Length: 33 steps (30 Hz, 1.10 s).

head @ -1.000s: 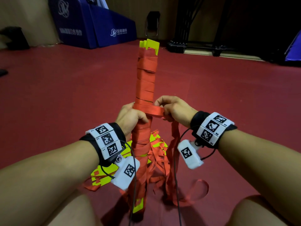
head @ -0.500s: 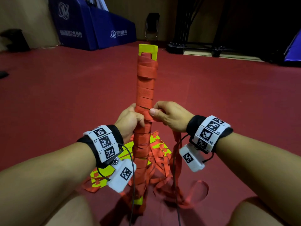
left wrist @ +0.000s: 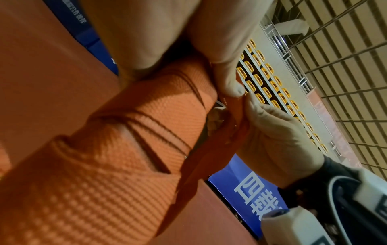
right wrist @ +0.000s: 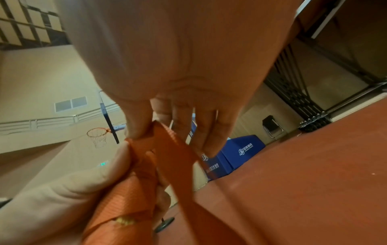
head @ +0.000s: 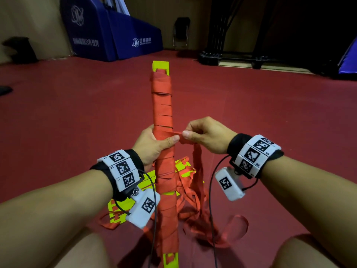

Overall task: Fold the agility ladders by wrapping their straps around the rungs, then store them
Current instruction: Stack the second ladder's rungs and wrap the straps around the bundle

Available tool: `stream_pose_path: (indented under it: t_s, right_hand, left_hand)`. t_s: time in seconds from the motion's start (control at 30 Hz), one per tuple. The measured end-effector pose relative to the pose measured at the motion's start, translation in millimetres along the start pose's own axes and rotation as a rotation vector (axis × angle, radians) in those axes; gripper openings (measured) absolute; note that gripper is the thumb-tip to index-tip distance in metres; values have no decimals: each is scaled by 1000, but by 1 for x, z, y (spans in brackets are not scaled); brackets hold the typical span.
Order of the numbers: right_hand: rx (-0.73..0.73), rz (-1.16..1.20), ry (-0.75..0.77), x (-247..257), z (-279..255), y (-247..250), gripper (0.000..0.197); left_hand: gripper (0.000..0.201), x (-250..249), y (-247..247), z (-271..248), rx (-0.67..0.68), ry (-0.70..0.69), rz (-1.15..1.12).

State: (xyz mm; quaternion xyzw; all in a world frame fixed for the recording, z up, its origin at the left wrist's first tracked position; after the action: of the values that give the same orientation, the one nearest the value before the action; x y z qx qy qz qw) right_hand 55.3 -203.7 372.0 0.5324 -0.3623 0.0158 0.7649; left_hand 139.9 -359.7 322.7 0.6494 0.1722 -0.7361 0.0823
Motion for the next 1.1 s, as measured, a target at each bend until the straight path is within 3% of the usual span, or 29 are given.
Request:
stream_pose_path:
  t_s: [0.07,0.13,0.2,0.27,0.3,0.5,0.7,0.9,1.1]
  right_hand:
    - [8,-17,-7,-1,1,-1,22]
    - [-16,44,-3,-3,0,1,8]
    - [-19,111,4,-2,0,2,18]
    - [3,-52,34,2,1,1,21]
    - [12,-153,60,4,2,-1,20]
    - [-113,-226,104,18,2,-1,19]
    - [-129,-104,32,23,2,4,18]
    - [-117,-130,37,14,4,3,11]
    - [-103,-47,27,-1,6,4,8]
  left_hand:
    - [32,0,-1,-2,34,5,6]
    - [40,0,-2,-2,62,15,-20]
    - [66,0,-2,-2,88,11,-37]
    - [92,-1,-3,-3,91,1,-11]
    - [96,-1,-5,-4,92,1,3]
    - [90,3,-5,4,-33,13,166]
    - [78,2,-7,-1,-144,5,284]
    - [70,0,-9,0,-182,3,252]
    - [46,3,-11,3,-158,1,179]
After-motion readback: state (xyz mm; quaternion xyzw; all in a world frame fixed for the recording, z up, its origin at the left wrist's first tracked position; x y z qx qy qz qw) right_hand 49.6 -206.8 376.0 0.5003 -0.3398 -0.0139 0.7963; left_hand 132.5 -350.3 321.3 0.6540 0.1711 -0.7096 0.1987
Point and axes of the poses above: each hand's wrist, its own z-axis towards the middle knuckle, its own y-axis out of the back of the hand, x = y × z, the point moved 3 cm from there along z, towards the middle knuckle, and after that the axes turned 5 degrees about -z, right-handed, at the moved point
